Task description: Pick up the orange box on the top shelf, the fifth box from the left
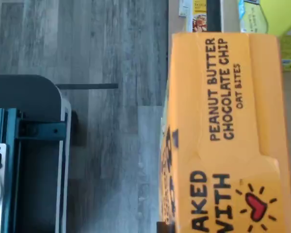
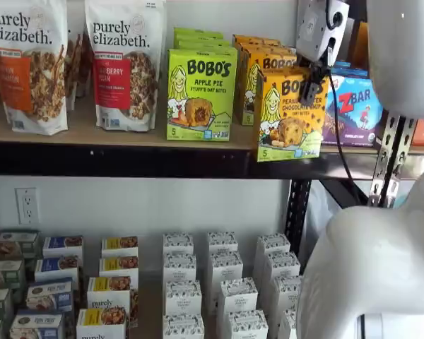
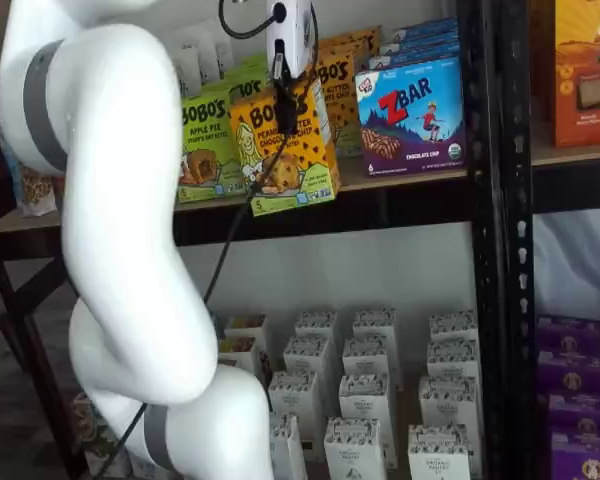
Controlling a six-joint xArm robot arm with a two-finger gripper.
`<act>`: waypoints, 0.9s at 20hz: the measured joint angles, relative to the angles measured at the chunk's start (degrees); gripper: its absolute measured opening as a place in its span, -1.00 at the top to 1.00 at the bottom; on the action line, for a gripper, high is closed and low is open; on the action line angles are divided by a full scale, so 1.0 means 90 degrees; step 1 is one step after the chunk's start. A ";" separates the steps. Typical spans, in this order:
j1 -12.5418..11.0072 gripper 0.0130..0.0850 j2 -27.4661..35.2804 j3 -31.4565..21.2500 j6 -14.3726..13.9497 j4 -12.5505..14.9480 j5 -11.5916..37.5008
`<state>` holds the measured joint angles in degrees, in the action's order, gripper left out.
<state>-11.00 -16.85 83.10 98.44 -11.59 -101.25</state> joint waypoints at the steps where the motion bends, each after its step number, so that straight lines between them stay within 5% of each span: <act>1: -0.0008 0.22 -0.0049 -0.0047 0.0007 0.0001 -0.0020; 18: -0.0154 0.22 -0.0877 -0.0928 0.0188 0.0177 -0.0304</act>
